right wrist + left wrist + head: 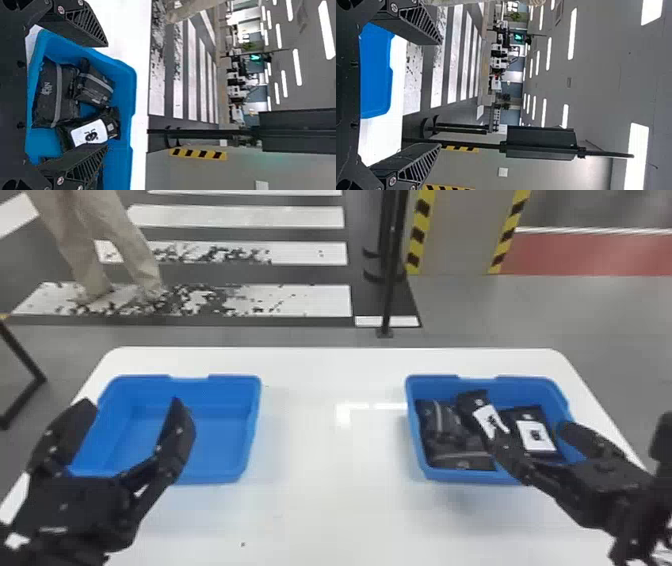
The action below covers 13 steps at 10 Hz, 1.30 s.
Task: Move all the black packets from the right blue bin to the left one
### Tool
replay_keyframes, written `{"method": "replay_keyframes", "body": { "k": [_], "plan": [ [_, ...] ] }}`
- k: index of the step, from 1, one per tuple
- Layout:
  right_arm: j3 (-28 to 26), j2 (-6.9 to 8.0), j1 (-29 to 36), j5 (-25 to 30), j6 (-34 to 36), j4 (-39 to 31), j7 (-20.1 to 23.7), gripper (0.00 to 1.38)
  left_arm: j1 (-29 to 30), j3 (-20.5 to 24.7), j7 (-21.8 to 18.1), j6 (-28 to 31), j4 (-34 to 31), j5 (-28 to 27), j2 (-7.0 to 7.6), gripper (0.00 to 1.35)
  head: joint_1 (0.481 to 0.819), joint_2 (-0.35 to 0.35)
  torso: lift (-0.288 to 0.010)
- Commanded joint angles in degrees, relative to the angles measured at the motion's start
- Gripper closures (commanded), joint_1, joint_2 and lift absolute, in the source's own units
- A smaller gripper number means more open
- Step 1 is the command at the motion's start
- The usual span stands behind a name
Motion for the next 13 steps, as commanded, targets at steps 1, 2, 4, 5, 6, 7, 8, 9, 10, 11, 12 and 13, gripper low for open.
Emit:
{"method": "replay_keyframes", "body": {
  "k": [1,2,4,5,6,7,8,9,10,11,12,13],
  "plan": [
    [0.6,-0.51,-5.2,2.6,7.0,2.9,0.7,0.13,-0.1,-0.1,0.0,0.2,0.0,0.0,0.04,0.12,0.695,-0.012,-0.14],
    [1.7,-0.95,-8.6,3.4,12.2,5.2,1.3,0.13,-0.1,-0.2,0.0,0.4,0.0,0.0,0.04,0.12,0.695,-0.022,-0.14],
    [4.3,-2.1,-15.2,4.0,18.8,11.1,2.4,0.13,-0.5,-0.5,0.0,0.4,0.1,0.0,0.21,0.12,0.695,-0.021,-0.14],
    [4.7,-2.36,-17.6,4.5,20.9,13.2,2.4,0.13,-0.6,-0.6,0.0,0.4,0.3,0.0,0.21,0.12,0.695,-0.017,-0.14],
    [4.7,-2.62,-19.3,4.8,22.6,15.1,2.4,0.13,-0.6,-0.7,0.0,0.4,0.3,0.0,0.3,0.12,0.695,-0.019,-0.14],
    [5.0,-2.89,-21.1,5.1,23.6,16.8,2.4,0.13,-0.6,-0.7,0.0,0.4,0.4,0.0,0.3,0.12,0.695,-0.027,-0.14],
    [5.7,-3.33,-23.1,5.2,24.5,19.2,2.4,0.13,-0.6,-0.6,0.0,0.4,0.4,0.0,0.21,0.12,0.695,-0.031,-0.14],
    [7.1,-3.77,-25.5,4.9,25.2,22.0,2.4,0.13,-0.6,-0.7,0.0,0.2,0.4,0.0,0.21,0.12,0.695,-0.037,-0.14],
    [8.3,-4.03,-27.0,4.6,25.4,23.7,2.4,0.13,-0.6,-0.7,0.0,0.2,0.6,0.0,0.21,0.12,0.695,-0.037,-0.14],
    [8.6,-4.03,-27.6,4.4,25.5,24.4,2.4,0.13,-0.8,-0.7,0.0,0.2,0.6,0.0,0.21,0.12,0.695,-0.029,-0.14],
    [8.8,-4.03,-28.0,4.4,26.2,25.1,2.4,0.13,-0.6,-0.7,0.0,0.1,0.6,0.0,0.21,0.12,0.695,-0.023,-0.14],
    [9.0,-4.03,-28.8,4.5,27.1,26.3,2.3,0.13,-0.8,-0.7,0.0,-0.1,0.6,0.0,0.21,0.12,0.695,-0.022,-0.14]
  ]
}}
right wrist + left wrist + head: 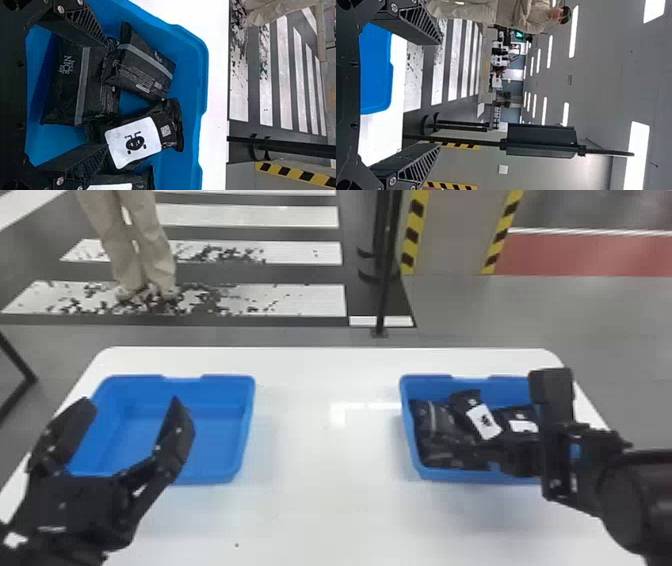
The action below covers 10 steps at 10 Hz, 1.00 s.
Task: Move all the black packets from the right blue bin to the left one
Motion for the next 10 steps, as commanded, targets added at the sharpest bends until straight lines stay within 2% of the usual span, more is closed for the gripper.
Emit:
{"method": "replay_keyframes", "body": {
  "k": [1,3,5,7,8,9,10],
  "plan": [
    [0.7,0.0,-1.3,-0.1,1.6,1.9,0.0,0.13,-0.1,0.0,0.0,-0.1,0.1,0.0,0.0,0.12,0.695,-0.021,-0.14],
    [1.8,-0.18,-2.6,-1.3,1.9,4.4,0.0,0.14,-0.1,0.0,0.0,-0.3,0.1,0.0,0.0,0.12,0.695,-0.017,-0.14],
    [2.9,-0.26,-3.7,-1.5,4.1,5.2,-0.6,0.25,-0.2,0.0,0.0,-0.6,0.4,0.0,0.0,0.12,0.695,-0.008,-0.14],
    [3.6,-0.44,-5.5,-2.2,4.5,8.9,-0.7,0.31,-0.2,0.1,0.0,-0.4,0.6,0.5,0.0,0.12,0.695,-0.001,-0.14],
    [4.5,-0.62,-6.8,-3.4,4.5,11.3,-0.6,0.47,-0.2,0.0,0.0,-0.4,0.6,0.3,0.0,0.12,0.695,-0.001,-0.14],
    [4.9,-0.88,-7.0,-5.3,4.4,12.4,-0.5,0.81,-0.2,0.1,0.0,-0.7,0.6,0.3,-0.09,0.12,0.695,0.001,-0.14],
    [4.8,-0.88,-6.2,-7.1,3.4,11.7,-0.4,1.08,0.1,0.3,0.0,-0.7,0.6,0.5,-0.18,0.12,0.695,0.007,-0.14]
  ]
}}
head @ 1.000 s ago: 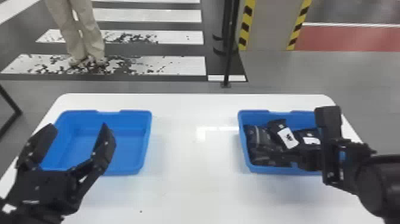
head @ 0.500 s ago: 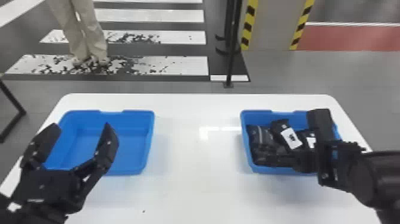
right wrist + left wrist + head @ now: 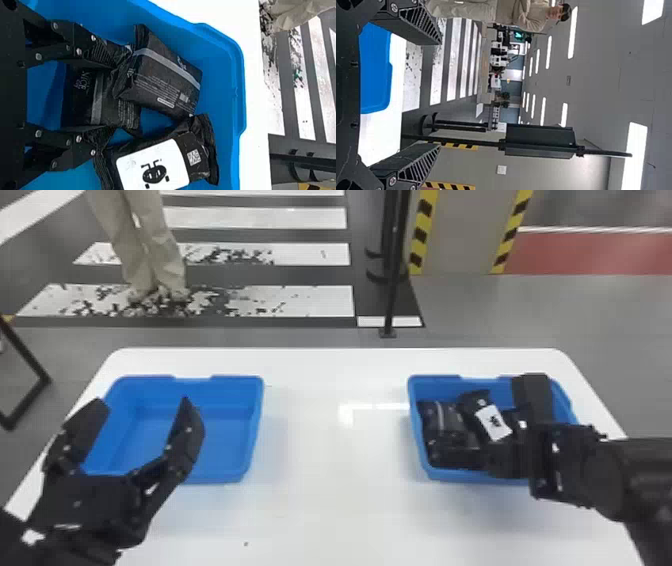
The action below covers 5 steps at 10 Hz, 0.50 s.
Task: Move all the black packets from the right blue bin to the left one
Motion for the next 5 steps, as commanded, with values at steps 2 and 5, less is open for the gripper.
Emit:
{"method": "replay_keyframes", "body": {
  "k": [2,5],
  "plan": [
    [-2.0,0.51,4.0,-2.0,-3.1,-7.8,0.0,1.13,0.1,0.1,0.0,-0.3,0.0,0.1,-0.05,0.12,0.695,0.034,-0.14],
    [-7.4,0.95,9.7,-5.0,-4.1,-19.7,0.0,1.13,0.1,0.1,0.2,-1.0,0.0,0.8,-0.14,0.12,0.695,0.045,-0.14]
  ]
}}
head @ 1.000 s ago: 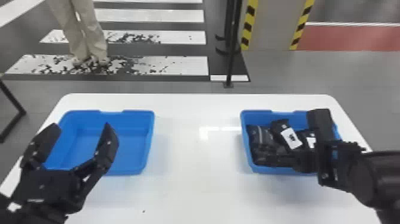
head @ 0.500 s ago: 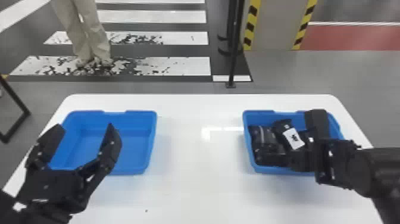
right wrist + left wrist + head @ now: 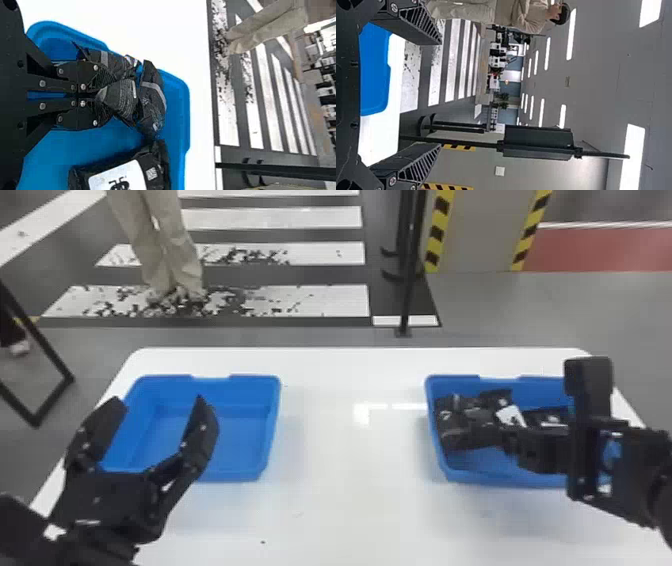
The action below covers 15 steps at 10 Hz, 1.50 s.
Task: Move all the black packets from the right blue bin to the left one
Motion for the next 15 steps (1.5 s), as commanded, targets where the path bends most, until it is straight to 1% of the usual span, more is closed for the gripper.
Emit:
{"method": "replay_keyframes", "body": {
  "k": [1,2,3,4,5,6,8,9,10,12,14,15],
  "plan": [
    [-3.0,0.25,3.4,-3.1,-0.4,-6.2,0.1,1.13,0.0,0.0,0.4,-1.6,0.0,0.6,-0.11,0.12,0.695,0.043,-0.14],
    [-4.1,0.25,4.5,-7.9,-1.7,-7.4,1.0,1.13,-0.1,-0.3,0.6,-2.9,0.0,1.3,-0.2,0.12,0.695,0.043,-0.14],
    [-4.2,0.33,4.8,-13.1,-4.0,-6.0,2.9,1.13,-0.4,-0.6,0.7,-3.5,0.0,2.7,-0.11,0.12,0.695,0.056,-0.14],
    [-4.2,0.6,4.3,-16.4,-6.1,-3.7,5.1,1.13,-0.5,-1.3,0.7,-4.2,0.0,3.9,0.06,0.13,0.695,0.082,-0.14],
    [-3.5,0.68,3.6,-18.2,-7.8,-1.6,7.5,1.13,-0.9,-2.3,0.7,-4.6,0.0,5.1,0.33,0.13,0.695,0.105,-0.14],
    [-2.1,0.51,2.7,-20.2,-9.9,0.9,9.5,1.13,-1.1,-2.8,0.7,-5.7,0.0,5.3,0.5,0.13,0.695,0.112,-0.14],
    [1.9,-0.28,-0.4,-25.4,-15.8,9.1,14.5,1.13,-1.5,-3.5,0.7,-6.4,0.0,5.8,0.59,0.13,0.695,0.145,-0.14],
    [4.0,-0.63,-1.7,-27.9,-17.9,11.5,16.6,1.13,-1.6,-3.9,0.7,-5.7,0.0,6.6,0.68,0.13,0.695,0.162,-0.14],
    [6.5,-1.07,-3.0,-30.1,-19.3,12.6,18.4,1.13,-1.9,-4.5,0.7,-3.5,0.0,7.6,0.94,0.13,0.695,0.169,-0.14],
    [12.2,-1.86,-4.9,-35.8,-19.3,13.9,20.1,1.13,-2.8,-5.6,0.7,-1.9,0.0,8.1,1.47,0.13,0.695,0.202,-0.14],
    [15.3,-2.13,-5.6,-37.7,-19.3,13.3,20.2,1.13,-3.2,-6.7,0.5,-0.4,0.0,9.1,1.91,0.13,0.695,0.25,-0.14],
    [16.5,-2.3,-6.1,-38.7,-19.3,13.3,20.2,1.13,-3.5,-7.4,0.2,0.3,0.0,9.5,2.17,0.13,0.695,0.263,-0.14]
  ]
}}
